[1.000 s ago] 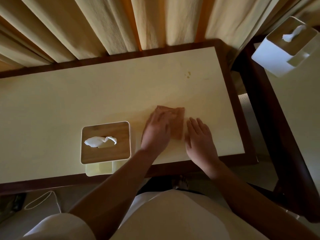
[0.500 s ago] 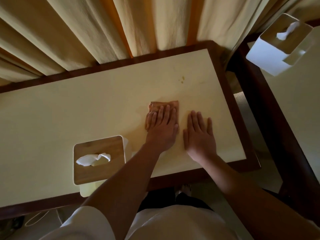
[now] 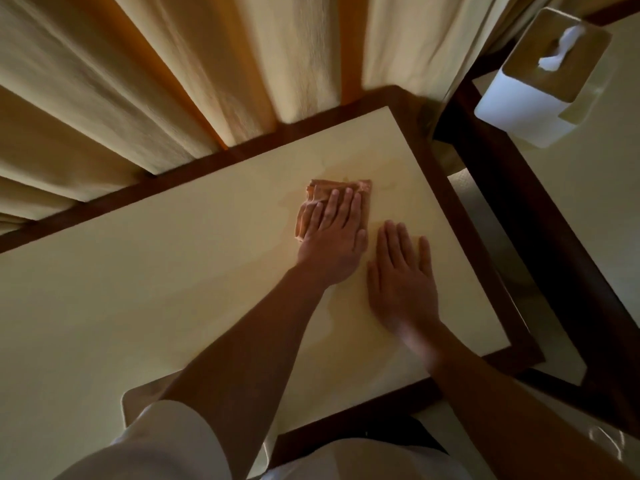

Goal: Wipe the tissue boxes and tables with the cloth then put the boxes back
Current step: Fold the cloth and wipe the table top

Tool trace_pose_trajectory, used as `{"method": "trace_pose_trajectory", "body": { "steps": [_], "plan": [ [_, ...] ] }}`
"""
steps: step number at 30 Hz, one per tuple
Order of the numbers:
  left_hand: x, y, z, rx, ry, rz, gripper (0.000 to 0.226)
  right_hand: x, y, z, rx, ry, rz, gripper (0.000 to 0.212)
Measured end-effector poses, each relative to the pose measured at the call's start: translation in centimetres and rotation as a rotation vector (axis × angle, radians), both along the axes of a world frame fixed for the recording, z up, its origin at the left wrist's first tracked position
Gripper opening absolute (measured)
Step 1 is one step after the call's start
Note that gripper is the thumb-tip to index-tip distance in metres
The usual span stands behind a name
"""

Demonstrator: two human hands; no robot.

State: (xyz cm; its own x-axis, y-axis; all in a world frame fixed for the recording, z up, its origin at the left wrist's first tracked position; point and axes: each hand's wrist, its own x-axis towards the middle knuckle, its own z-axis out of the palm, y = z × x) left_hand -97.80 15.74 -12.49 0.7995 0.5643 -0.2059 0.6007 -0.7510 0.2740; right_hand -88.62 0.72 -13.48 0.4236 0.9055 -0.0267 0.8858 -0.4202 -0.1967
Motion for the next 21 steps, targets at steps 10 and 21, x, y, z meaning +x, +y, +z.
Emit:
{"method": "trace_pose_trajectory", "body": {
  "steps": [10,21],
  "plan": [
    [4.3,5.7,0.0,-0.012,0.079,-0.047,0.066,4.1,3.0,-0.5,-0.084,-0.032,-0.023,0.067],
    [1.7,4.4,0.2,-0.017,0.124,-0.252,0.069,4.5,3.0,-0.4,-0.060,0.008,-0.027,0.066]
  ]
}}
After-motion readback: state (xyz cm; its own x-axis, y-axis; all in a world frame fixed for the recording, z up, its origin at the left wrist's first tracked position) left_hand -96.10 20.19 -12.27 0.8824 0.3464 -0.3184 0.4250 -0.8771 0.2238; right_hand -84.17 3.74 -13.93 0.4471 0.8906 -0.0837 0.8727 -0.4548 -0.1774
